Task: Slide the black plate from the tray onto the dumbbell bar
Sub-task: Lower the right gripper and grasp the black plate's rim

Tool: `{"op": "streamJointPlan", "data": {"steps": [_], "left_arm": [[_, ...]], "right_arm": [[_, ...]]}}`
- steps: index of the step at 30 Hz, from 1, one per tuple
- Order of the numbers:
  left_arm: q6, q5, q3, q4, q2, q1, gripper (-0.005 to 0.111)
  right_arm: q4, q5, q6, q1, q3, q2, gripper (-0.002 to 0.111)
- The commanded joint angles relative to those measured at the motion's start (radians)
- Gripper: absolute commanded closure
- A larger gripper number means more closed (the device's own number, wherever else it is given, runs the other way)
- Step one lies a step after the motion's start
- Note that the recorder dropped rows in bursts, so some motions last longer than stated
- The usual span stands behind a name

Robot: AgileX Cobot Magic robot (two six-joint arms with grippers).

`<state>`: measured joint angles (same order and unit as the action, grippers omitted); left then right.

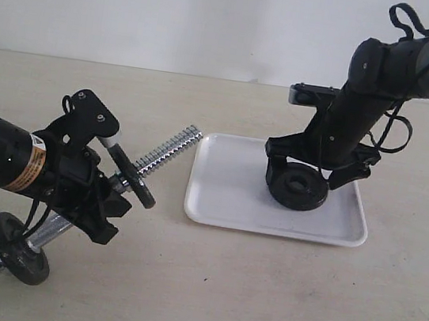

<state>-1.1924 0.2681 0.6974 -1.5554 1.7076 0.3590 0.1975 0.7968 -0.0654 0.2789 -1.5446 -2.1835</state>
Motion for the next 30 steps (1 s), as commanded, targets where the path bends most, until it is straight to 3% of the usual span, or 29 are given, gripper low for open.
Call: {"op": "streamJointPlan", "data": {"steps": [1,14,30], "left_arm": [[-0.002,0.049,0.025,0.043,-0.038,0.000,0.102],[0.018,0.046,0.025,0.043,-0.038,0.000,0.102],[0.028,0.039,0.025,0.043,-0.038,0.000,0.102]], "right_arm": [[0.003,0.011,0.004,0.001,-0.003,-0.012,0.004],[-0.009,0.082,0.074,0.001,-0.003,-0.012,0.004],[-0.241,0.023,0.273,0.101,-0.003,-0.015,0.004]]}}
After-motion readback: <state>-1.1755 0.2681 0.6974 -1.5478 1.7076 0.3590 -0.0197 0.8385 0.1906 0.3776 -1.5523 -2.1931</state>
